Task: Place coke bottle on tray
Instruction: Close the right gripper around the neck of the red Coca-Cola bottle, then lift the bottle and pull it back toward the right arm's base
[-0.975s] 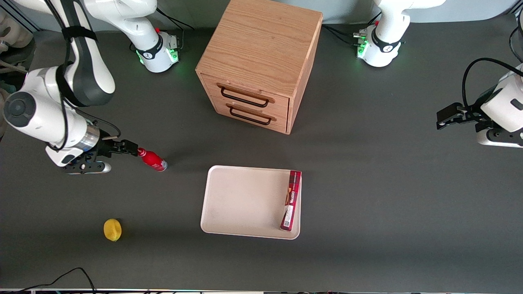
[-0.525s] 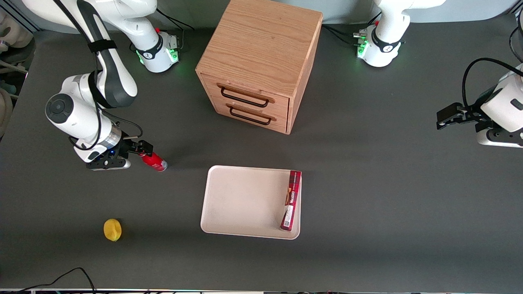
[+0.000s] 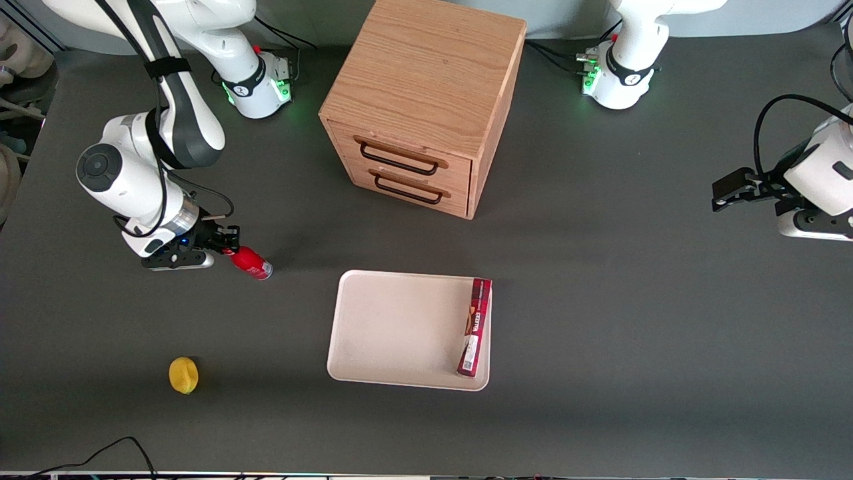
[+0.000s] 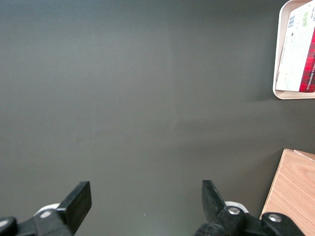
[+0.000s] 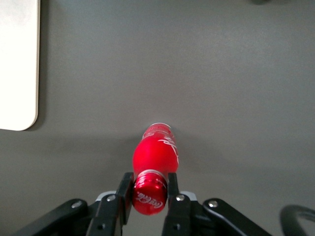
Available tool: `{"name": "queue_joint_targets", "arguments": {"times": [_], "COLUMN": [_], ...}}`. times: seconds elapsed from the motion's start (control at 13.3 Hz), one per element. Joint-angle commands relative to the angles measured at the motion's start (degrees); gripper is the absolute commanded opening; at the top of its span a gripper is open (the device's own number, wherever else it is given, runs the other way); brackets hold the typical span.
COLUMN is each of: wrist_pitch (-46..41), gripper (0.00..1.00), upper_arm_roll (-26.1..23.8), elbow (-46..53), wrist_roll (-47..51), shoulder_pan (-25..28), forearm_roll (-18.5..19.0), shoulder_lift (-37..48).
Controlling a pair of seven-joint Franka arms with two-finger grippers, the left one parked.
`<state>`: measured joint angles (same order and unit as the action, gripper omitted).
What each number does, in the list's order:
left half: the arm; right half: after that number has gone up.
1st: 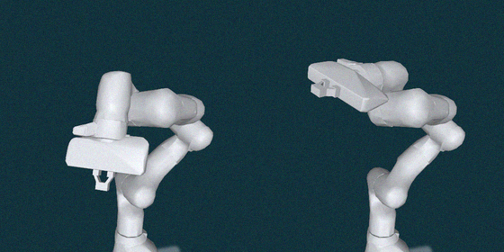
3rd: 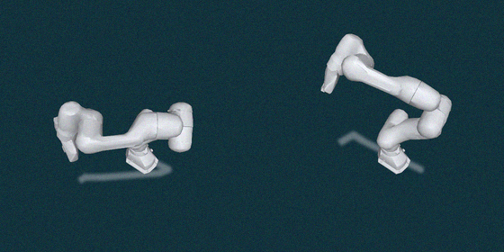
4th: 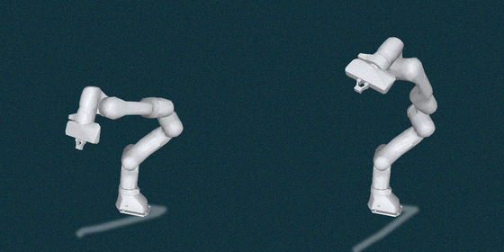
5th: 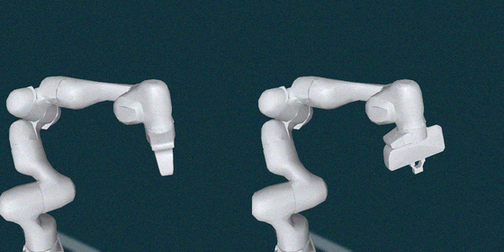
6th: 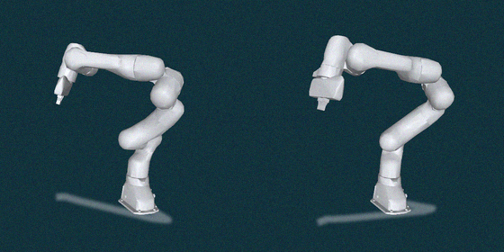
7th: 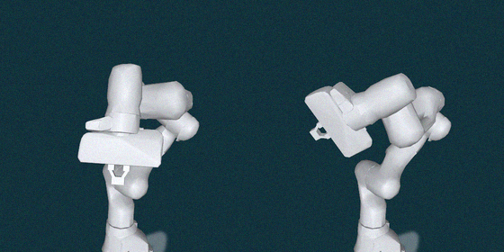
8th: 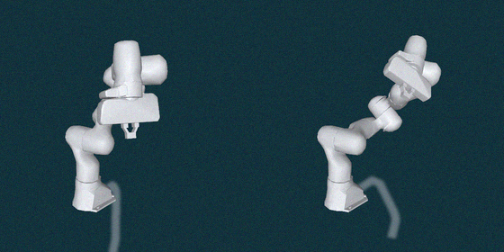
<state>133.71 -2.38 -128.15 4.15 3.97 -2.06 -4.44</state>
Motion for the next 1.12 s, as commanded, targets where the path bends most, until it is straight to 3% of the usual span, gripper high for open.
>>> {"name": "queue_joint_targets", "arguments": {"times": [0.0, 0.15, 0.67, 0.82, 1.05], "wrist_pitch": [0.24, -2.03, -37.08, -44.90, -48.19], "gripper": [0.00, 0.00, 0.00, 0.00, 0.00], "upper_arm_roll": [-0.52, -0.43, -0.17, 0.10, -0.43], "elbow": [-1.40, -0.09, 28.70, 38.45, 48.41], "wrist_roll": [0.42, 0.59, 0.86, 0.86, 5.40], "shoulder_pan": [0.16, -0.01, -1.59, -1.86, -0.98], "forearm_roll": [-0.66, -0.75, -0.75, -0.23, 1.44], "shoulder_lift": [2.24, 3.99, 4.19, 1.04, -6.17]}}
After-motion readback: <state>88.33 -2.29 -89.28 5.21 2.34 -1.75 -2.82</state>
